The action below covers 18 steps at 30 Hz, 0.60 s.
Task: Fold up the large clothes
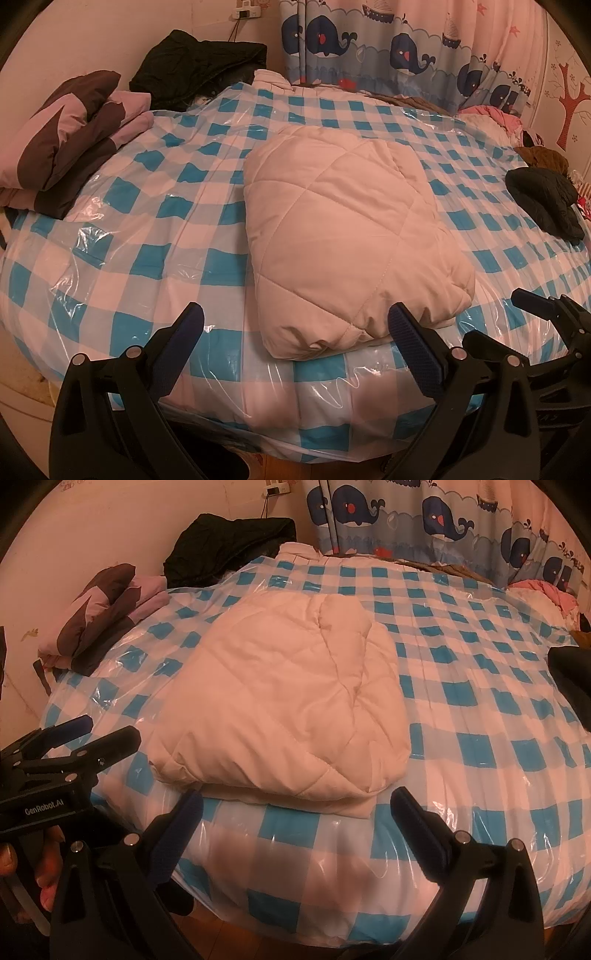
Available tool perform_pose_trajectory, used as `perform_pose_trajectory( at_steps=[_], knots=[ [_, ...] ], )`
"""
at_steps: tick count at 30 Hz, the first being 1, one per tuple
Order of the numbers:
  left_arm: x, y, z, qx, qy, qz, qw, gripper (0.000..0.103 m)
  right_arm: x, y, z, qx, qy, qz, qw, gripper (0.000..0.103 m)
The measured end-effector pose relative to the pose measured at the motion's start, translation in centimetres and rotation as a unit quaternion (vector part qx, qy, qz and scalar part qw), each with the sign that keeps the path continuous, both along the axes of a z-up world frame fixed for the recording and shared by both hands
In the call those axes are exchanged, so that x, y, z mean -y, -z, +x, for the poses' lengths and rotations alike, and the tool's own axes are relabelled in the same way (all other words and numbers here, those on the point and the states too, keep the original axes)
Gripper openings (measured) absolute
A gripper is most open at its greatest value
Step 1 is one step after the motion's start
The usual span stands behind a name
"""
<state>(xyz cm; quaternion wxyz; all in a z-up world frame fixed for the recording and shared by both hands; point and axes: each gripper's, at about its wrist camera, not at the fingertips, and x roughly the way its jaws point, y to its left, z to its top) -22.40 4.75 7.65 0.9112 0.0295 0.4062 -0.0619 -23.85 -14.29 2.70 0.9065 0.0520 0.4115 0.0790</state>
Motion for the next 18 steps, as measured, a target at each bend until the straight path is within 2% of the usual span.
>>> perform_pose_trajectory(
  at_steps=[18],
  knots=[
    [-0.16, 0.12, 0.38, -0.004, 0.001, 0.001, 1.0000, 0.096, 0.18, 0.46, 0.03, -0.006, -0.001, -0.002, 1.000, 0.097]
  ],
)
